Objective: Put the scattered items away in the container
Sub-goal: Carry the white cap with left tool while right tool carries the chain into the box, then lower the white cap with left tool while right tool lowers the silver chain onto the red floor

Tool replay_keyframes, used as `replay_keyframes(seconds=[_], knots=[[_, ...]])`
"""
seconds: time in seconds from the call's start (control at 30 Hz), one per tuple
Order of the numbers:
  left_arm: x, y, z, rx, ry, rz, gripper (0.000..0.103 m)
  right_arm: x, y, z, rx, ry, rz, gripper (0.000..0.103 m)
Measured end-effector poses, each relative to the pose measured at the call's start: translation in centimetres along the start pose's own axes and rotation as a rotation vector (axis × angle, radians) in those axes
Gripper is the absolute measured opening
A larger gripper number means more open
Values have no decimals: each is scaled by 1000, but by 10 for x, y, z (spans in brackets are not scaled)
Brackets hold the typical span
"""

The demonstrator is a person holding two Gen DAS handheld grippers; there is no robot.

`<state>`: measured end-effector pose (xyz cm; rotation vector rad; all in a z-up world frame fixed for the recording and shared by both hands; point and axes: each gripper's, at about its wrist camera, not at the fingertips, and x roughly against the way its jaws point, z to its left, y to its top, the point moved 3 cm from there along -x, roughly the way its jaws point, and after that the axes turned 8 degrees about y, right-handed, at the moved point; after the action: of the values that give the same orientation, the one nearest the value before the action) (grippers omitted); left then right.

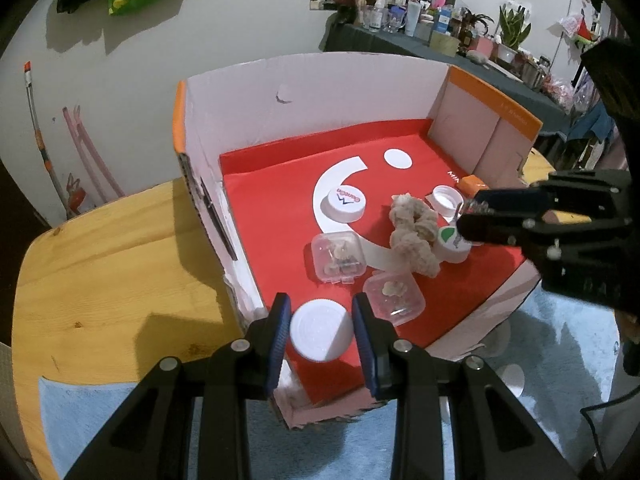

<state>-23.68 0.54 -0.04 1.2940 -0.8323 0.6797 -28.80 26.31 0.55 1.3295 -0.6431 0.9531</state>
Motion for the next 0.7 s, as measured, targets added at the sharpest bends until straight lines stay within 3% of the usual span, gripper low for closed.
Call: replay_keyframes(seconds=[0.7], knots=[[-2,-1,0,7,-1,5,34,-24,-12,20,10,63,69,28]])
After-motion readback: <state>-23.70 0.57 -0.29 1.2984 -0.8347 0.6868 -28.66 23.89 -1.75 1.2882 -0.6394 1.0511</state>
